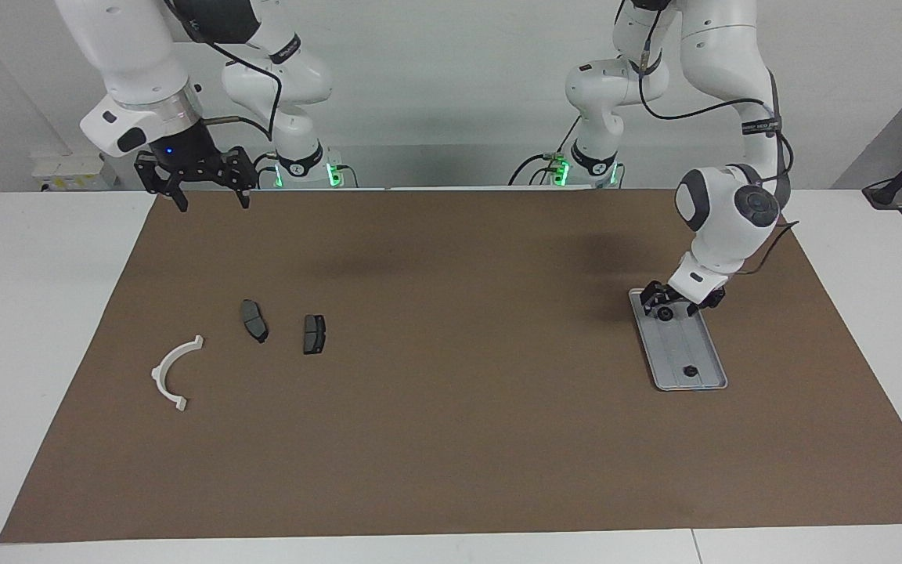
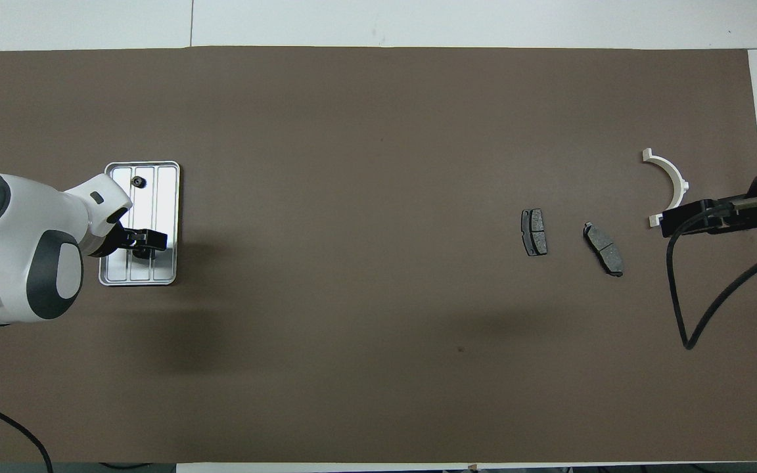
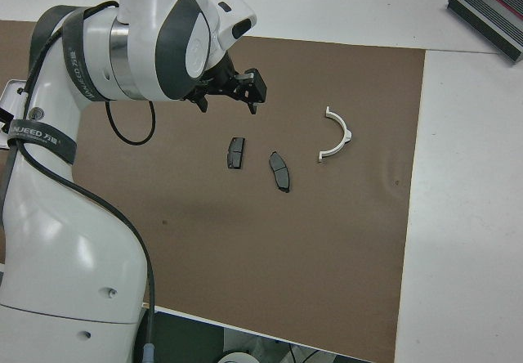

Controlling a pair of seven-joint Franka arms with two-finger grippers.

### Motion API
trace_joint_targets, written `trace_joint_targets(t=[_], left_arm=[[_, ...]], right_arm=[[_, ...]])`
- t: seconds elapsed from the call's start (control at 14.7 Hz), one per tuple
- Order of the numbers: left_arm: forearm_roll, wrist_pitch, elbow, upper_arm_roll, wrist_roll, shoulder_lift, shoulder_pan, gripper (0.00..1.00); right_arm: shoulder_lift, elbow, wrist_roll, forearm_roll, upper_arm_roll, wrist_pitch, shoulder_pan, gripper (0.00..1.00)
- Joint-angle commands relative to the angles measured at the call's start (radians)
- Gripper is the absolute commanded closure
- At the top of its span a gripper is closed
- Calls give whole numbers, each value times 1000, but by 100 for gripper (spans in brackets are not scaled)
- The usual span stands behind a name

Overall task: Place bearing gear from tray to pile
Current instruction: 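Lower the left gripper and grasp the dark bearing on the tray, then carry the bearing with the left gripper to the table center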

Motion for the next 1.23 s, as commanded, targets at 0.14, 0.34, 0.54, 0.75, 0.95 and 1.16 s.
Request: trace_joint_targets(t=[0.14,0.34,0.54,0.75,0.95,1.16], left_arm=[[-10,32,-22,-4,59,-2,31,0],[-10,40,-25,-4,68,-2,46,0],[-10,47,-25,-4,65,1,45,3],[-10,47,-25,-4,58,1,42,70],[-10,43,-25,-4,45,1,38,100],[-11,32,-15,-4,39,1,38,100]], right_arm=[[-6,-7,21,4,4,4,-8,0],[-6,-10,21,4,4,4,-8,0],[-8,-13,21,4,2,5,-9,0],[-8,-14,23,4,4,5,-9,0],[-12,-20,21,4,4,5,-8,0],[-15,-28,9,4,4,22,-8,0]])
